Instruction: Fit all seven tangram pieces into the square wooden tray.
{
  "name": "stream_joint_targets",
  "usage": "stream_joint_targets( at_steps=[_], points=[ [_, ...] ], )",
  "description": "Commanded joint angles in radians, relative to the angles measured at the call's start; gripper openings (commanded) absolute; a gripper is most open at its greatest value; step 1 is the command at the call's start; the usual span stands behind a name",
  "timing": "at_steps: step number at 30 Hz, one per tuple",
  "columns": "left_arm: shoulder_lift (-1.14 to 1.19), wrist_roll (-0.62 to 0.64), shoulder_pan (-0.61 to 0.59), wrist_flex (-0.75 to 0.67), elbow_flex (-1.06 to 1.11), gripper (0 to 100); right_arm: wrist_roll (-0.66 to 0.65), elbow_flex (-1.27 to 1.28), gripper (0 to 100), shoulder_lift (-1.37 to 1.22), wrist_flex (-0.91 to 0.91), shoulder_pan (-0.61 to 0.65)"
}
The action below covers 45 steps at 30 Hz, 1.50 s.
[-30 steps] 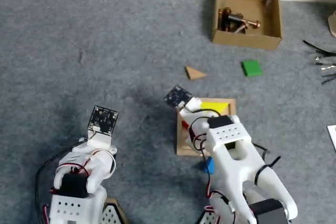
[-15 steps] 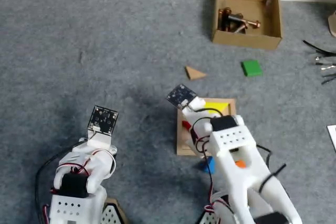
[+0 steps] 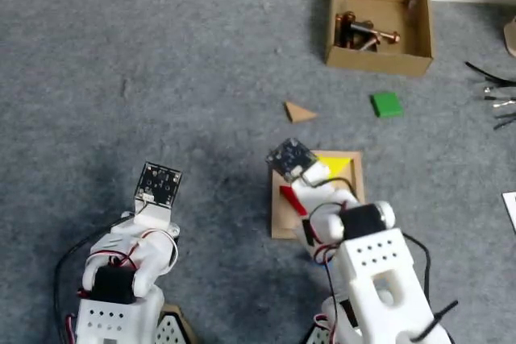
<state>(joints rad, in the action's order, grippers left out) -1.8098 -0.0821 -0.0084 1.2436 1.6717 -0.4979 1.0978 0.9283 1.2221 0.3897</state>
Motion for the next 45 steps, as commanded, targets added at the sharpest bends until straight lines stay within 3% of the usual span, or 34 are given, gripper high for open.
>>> stream_joint_targets(
  at_steps=[1, 12, 17, 23, 26, 39, 45],
  points=[
    [-0.015, 0.009, -0.012, 0.003, 0.024, 1, 0.011, 0.041, 20.4, 0.096, 0.013, -0.010],
    [-0.015, 0.009, -0.013, 0.003, 0.024, 1, 0.008, 0.160, 20.4, 0.329, 0.062, -0.010],
    [-0.015, 0.009, -0.013, 0.003, 0.024, 1, 0.003, 0.166, 20.5, 0.341, -0.007, -0.008],
    [-0.015, 0.009, -0.013, 0.003, 0.024, 1, 0.005, 0.162, 31.7, 0.340, -0.021, -0.008],
    [-0.015, 0.009, -0.013, 0.003, 0.024, 1, 0.003, 0.157, 32.8, 0.334, -0.022, -0.008],
    [-0.015, 0.009, -0.008, 0.006, 0.024, 1, 0.025, -0.097, 32.8, -0.156, -0.188, -0.010],
    [-0.015, 0.008, -0.010, 0.009, 0.024, 1, 0.017, -0.105, 32.8, -0.214, -0.234, -0.018]
  ],
)
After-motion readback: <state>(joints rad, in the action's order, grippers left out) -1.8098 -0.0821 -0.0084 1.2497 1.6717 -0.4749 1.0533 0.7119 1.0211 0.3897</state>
